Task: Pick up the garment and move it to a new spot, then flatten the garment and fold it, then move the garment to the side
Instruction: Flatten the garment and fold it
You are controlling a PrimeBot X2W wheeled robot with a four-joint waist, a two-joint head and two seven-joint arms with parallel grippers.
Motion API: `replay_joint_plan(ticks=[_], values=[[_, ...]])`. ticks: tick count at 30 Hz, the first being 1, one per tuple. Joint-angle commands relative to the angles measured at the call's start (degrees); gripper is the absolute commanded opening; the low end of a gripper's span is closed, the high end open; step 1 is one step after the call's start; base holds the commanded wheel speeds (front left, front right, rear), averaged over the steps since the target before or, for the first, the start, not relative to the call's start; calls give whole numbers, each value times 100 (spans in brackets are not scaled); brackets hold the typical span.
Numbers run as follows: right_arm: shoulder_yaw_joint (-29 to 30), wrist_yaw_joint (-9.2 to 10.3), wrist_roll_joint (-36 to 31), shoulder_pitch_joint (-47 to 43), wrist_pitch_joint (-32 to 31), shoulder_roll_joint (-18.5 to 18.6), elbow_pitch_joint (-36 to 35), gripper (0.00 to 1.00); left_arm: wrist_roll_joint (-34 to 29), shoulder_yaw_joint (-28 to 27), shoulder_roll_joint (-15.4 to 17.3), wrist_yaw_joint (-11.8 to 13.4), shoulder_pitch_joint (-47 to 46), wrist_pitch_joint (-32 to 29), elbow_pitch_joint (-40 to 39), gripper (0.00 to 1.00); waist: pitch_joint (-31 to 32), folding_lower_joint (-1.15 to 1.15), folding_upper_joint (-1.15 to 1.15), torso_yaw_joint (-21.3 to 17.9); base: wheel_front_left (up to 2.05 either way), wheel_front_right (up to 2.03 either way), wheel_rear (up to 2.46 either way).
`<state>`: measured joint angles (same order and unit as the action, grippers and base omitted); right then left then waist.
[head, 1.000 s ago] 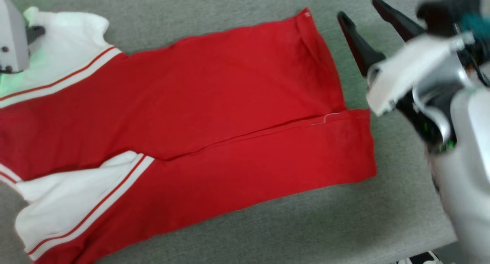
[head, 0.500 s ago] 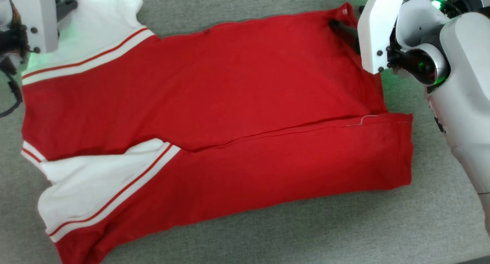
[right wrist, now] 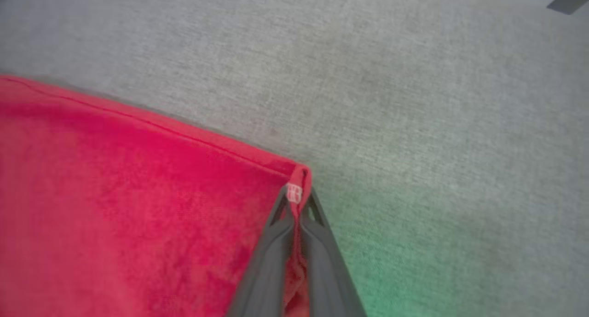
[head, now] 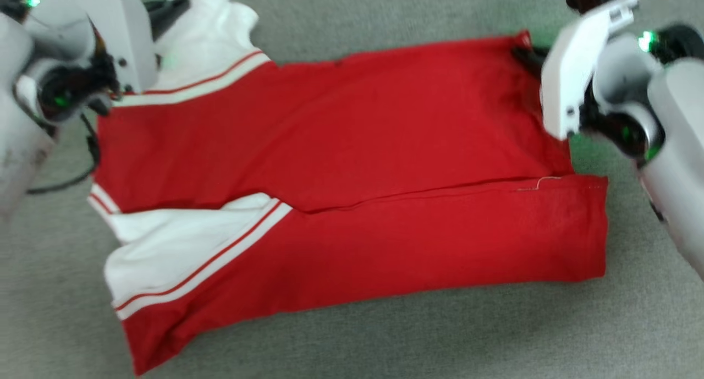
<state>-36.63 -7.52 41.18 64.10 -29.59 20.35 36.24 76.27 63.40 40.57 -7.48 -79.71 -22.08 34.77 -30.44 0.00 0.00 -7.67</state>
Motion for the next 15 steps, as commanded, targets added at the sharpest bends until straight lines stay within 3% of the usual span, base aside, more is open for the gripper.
replay_joint_plan(ticks=[1,8,15], values=[[-91,6,76,-179,121,100,-108,0,62,32,39,4,146,184,-171,0,434,0,0,288,0,0,0],[-273,6,433,-947,739,807,-860,0,292,314,603,4,741,1124,-1447,0,1168,0,0,585,0,0,0],[-136,6,557,-1934,817,1560,-1679,0,457,599,1271,4,1577,2037,-2951,0,1640,0,0,937,0,0,0]])
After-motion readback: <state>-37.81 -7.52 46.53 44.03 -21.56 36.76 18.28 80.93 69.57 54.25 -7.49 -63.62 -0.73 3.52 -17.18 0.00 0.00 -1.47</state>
